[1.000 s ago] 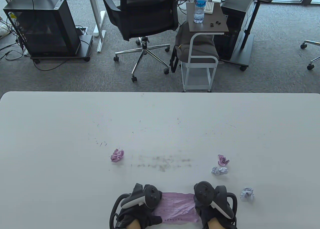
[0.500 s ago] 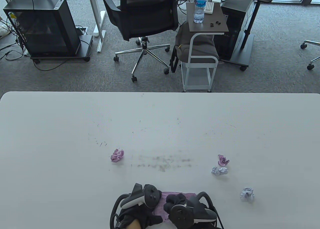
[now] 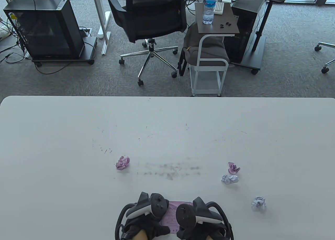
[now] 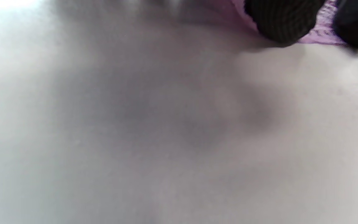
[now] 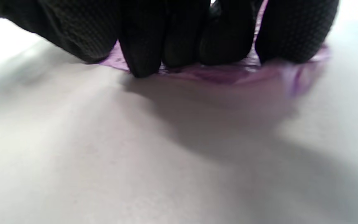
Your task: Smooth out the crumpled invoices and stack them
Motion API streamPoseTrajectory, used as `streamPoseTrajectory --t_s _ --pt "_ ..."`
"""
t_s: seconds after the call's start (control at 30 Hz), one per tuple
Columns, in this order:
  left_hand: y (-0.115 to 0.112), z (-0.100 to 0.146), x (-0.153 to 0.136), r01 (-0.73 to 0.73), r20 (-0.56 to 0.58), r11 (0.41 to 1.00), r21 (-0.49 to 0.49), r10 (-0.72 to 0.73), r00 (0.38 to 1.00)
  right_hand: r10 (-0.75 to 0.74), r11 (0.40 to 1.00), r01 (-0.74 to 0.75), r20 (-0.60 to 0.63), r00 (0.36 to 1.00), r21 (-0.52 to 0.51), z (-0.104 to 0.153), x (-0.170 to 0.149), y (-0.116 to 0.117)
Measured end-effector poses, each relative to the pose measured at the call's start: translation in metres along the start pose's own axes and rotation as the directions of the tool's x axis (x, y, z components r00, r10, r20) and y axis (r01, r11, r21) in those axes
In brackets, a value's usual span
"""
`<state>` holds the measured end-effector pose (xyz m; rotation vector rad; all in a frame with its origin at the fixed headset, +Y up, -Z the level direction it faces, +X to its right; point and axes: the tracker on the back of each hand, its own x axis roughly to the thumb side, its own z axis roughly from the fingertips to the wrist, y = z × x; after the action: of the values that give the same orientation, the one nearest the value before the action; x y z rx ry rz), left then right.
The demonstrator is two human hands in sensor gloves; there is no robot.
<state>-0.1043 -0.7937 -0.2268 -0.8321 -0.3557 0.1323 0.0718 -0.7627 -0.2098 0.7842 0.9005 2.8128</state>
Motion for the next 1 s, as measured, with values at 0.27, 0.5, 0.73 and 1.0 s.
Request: streamPoseTrajectory --t_s 0.27,0.5,0.73,1.0 --pt "0.000 0.000 0.000 -0.004 0.005 1.000 0.005 0.004 1.000 -0.134 0.991 0.134 -0.180 0.974 -0.013 0.012 -0.042 0.001" --pt "0.000 0.000 0.000 -0.002 0.007 1.000 0.011 0.002 1.000 -0.043 0.986 -0.001 -0.266 0.963 -0.166 0.027 -0.051 -0.017" --pt "0.000 -0.001 -0.001 -0.011 0.017 1.000 0.015 0.011 1.000 0.048 0.892 -0.048 -0.012 0.999 -0.450 0.024 -0.016 -0.021" --pt "0.000 -0.001 -0.001 -0.005 0.020 1.000 0.012 0.004 1.000 0.215 0.946 -0.168 0.148 0.965 -0.278 -0.003 0.023 0.012"
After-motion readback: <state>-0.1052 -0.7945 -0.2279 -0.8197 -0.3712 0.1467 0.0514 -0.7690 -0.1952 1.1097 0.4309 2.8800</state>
